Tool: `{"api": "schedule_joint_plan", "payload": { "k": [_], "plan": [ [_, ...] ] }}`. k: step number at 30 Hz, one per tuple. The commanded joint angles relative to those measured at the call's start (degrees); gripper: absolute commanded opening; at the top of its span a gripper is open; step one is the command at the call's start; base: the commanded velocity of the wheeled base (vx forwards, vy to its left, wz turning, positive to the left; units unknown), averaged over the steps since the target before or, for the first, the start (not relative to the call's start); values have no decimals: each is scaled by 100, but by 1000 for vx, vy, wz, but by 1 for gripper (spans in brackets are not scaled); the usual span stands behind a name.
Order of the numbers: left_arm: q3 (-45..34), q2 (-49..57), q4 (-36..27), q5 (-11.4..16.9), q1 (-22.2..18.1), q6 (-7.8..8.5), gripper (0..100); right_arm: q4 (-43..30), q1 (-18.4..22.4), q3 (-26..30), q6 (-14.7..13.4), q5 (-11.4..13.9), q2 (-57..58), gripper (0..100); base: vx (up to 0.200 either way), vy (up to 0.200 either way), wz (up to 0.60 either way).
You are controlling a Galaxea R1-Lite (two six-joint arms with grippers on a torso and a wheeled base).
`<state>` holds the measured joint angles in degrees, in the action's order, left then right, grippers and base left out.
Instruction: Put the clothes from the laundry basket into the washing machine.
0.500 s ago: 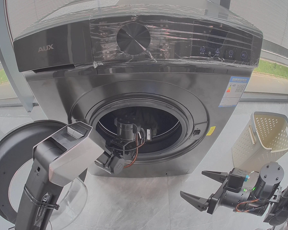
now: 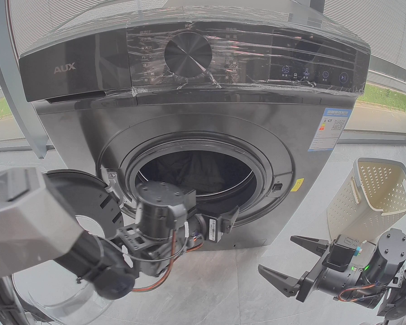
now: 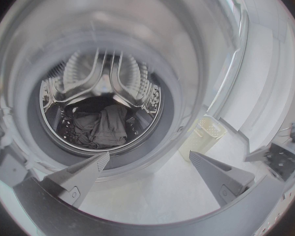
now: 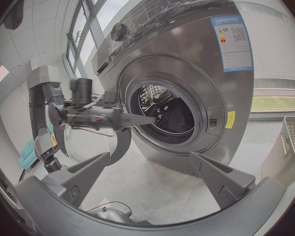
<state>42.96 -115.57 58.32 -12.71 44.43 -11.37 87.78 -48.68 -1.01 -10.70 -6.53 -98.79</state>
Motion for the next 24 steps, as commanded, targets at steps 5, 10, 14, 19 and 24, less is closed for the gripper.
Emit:
{"api": "schedule_joint_plan", "payload": {
  "k": [5, 10, 14, 19, 24],
  "plan": [
    [-3830, 4991, 153, -196, 909, -506, 100, -666, -204, 101, -239, -823, 1503, 100, 0, 0, 0],
    [-3848, 5580, 109, -214, 751, -445, 100, -675, -19, 101, -257, -832, 1538, 100, 0, 0, 0],
    [-3944, 5615, 101, -205, 540, -286, 100, -675, 60, 101, -248, -832, 1582, 100, 0, 0, 0],
    [-4103, 5615, 92, -196, 399, -216, 100, -675, 139, 101, -213, -832, 1723, 100, -120, 0, 0],
    [-4138, 5747, 92, -249, 241, 171, 100, -780, 341, 101, -160, -814, 2206, 100, -200, 0, 0]
  ]
}}
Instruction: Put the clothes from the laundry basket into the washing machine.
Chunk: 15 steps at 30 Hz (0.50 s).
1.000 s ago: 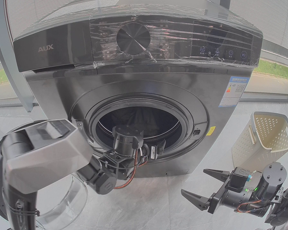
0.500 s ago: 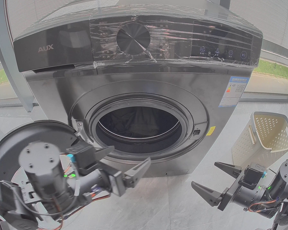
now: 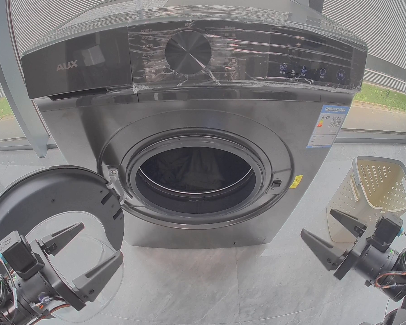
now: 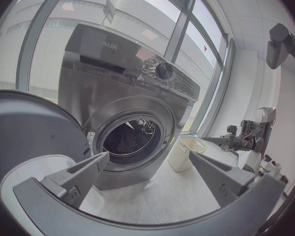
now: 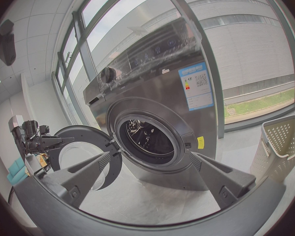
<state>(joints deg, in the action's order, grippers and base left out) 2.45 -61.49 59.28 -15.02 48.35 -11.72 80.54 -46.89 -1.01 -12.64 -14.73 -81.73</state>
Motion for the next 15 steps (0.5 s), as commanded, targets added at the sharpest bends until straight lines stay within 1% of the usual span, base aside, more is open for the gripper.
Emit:
{"api": "schedule_joint_plan", "payload": {
  "k": [1, 2, 3, 4, 5, 6, 8, 9, 11, 12, 13, 14, 15],
  "plan": [
    [-96, 418, -4, -19, -203, 328, 100, -100, 224, 101, 60, 31, 632, 100, -200, 0, 0],
    [-96, 462, -4, -19, -221, 372, 100, -135, 250, 101, 78, 49, 702, 100, -200, 0, 0],
    [-96, 594, -13, -10, -256, 486, 100, -214, 303, 101, 130, 93, 922, 100, -200, 0, 0],
    [-96, 682, -13, -10, -273, 539, 100, -267, 294, 101, 183, 145, 1124, 100, -200, 0, 0],
    [-96, 770, -48, -10, -282, 591, 100, -338, 303, 101, 227, 251, 1361, 100, -200, 0, 0],
    [-104, 928, -189, -36, -335, 688, 100, -548, 320, 101, 280, 550, 1809, 100, -200, 0, 0],
    [-104, 1016, -286, -36, -361, 723, 100, -707, 338, 101, 306, 655, 1994, 100, -200, 0, 0],
    [-87, 1245, -567, -36, -431, 758, 100, -1093, 522, 101, 350, 761, 2319, 100, -200, 0, 0],
    [-43, 1535, -998, -27, -555, 767, 100, -1700, 1041, 101, 500, 787, 2600, 100, -200, 0, 0],
    [-43, 1535, -998, -27, -555, 767, 100, -1700, 1041, 101, 500, 787, 2600, 100, -200, 0, 0],
    [-25, 1684, -1235, -36, -730, 811, 100, -2139, 1533, 101, 754, 787, 2794, 100, -200, 0, 0],
    [-69, 1834, -1419, -63, -1161, 1031, 100, -2640, 2333, 101, 1264, 831, 3057, 100, -200, 0, 0],
    [-78, 1904, -1463, -71, -1302, 1110, 100, -2746, 2570, 101, 1378, 849, 3136, 100, -200, 0, 0]
  ]
}}
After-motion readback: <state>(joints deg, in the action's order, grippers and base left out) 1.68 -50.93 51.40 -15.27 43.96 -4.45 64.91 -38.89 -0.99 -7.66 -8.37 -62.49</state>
